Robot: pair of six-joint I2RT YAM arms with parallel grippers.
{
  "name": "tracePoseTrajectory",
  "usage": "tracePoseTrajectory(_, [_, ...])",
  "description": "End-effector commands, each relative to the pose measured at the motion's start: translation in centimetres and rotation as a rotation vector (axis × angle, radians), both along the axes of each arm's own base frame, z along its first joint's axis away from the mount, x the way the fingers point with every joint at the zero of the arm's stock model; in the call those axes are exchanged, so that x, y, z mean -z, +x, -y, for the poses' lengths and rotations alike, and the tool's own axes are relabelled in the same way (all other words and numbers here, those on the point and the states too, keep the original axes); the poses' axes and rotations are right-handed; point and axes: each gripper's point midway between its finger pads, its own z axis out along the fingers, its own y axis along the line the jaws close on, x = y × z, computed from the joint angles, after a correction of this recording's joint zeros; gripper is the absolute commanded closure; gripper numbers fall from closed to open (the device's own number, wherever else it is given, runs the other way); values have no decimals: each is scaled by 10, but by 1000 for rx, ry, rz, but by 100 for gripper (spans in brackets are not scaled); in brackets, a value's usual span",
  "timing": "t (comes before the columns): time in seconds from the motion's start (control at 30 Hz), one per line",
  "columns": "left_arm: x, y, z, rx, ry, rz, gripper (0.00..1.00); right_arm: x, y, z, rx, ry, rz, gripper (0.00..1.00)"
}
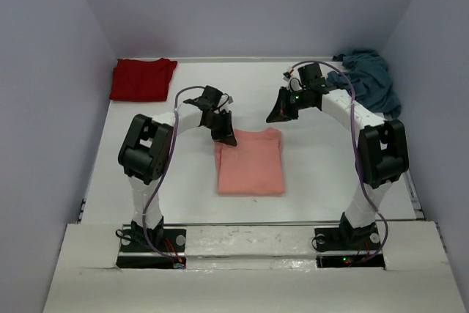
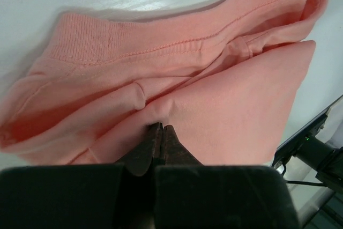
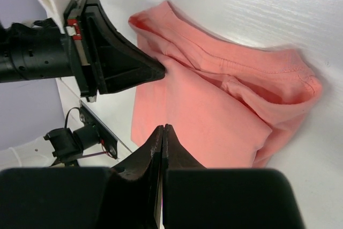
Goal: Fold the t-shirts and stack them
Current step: Neatly place the folded tshirt to the corner
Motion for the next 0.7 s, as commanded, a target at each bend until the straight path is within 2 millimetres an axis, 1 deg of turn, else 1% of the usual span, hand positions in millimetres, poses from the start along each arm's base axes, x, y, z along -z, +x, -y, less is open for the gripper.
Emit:
tracePoseTrajectory(0.0, [-69, 17, 2, -2, -33, 149, 100, -10, -2, 2, -14, 12, 33, 100])
tracePoseTrajectory(0.07, [-79, 13, -1, -13, -32, 145, 100, -8, -3, 2, -19, 15, 26, 100])
tracePoseTrajectory(0.17, [-81, 9, -3, -20, -29, 142, 100, -6, -3, 2, -23, 13, 23, 100])
tracePoseTrajectory(0.3, [-74, 6, -7, -30, -11, 128, 100, -6, -5, 2, -26, 13, 24, 100])
tracePoseTrajectory(0.47, [-64, 5, -11, -31, 20, 122, 100, -5, -6, 3, -27, 12, 23, 100])
tracePoseTrajectory(0.67, [-49, 8, -24, -61, 102, 110, 100, -7, -5, 3, -27, 9, 32, 100])
